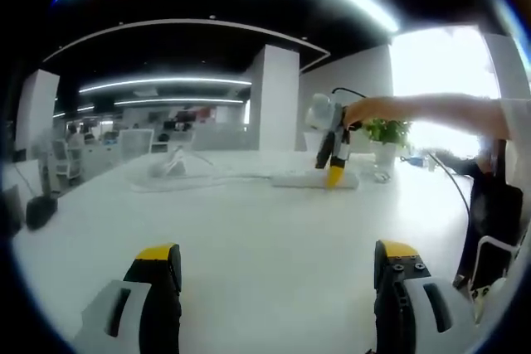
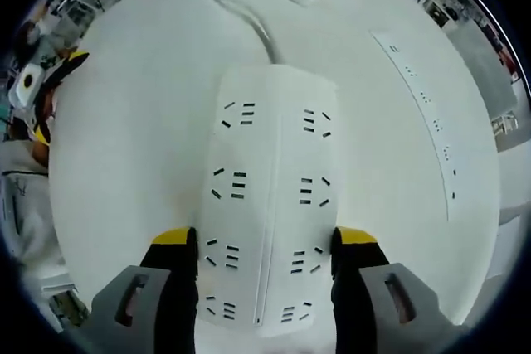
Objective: Straighten the power strip on the desk, plug the charger into it
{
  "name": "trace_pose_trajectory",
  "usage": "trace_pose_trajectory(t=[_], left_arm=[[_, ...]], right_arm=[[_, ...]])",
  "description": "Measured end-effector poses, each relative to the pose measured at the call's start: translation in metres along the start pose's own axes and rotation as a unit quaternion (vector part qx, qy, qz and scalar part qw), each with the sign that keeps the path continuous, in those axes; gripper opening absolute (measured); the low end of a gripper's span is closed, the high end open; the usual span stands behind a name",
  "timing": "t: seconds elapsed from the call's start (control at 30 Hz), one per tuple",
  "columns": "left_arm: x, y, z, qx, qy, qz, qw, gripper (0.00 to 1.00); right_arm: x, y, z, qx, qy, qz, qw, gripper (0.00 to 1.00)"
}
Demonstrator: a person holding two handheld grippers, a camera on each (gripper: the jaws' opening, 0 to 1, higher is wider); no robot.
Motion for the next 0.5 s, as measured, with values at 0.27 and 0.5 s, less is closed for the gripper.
trace_pose_trajectory(t=[0.27,0.5], left_arm=[[0.0014,0.0016,0.0021,-0.001,-0.003,0.003,1.0000,0.99],[0.0029,0.0024,0.0027,-0.001,-0.002,0.005,1.0000,0.99]], right_arm=[[0.0044,0.0043,-0.0001,0.007,-0.005,-0.038,0.9993,0.63],[0.0093,0.0041,0.0010,0.012,-0.013,-0.077,0.9969,0.63]])
Point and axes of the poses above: the point that each gripper's makers call its tool centre point, and the gripper's own axes: z roughly forward along the fingers, y roughly to its right, x roughly out of its top, the point moved 9 cm from there along -z, roughly backward along the fingers, and after that the axes turned 7 degrees about x, right-handed, at the moved point
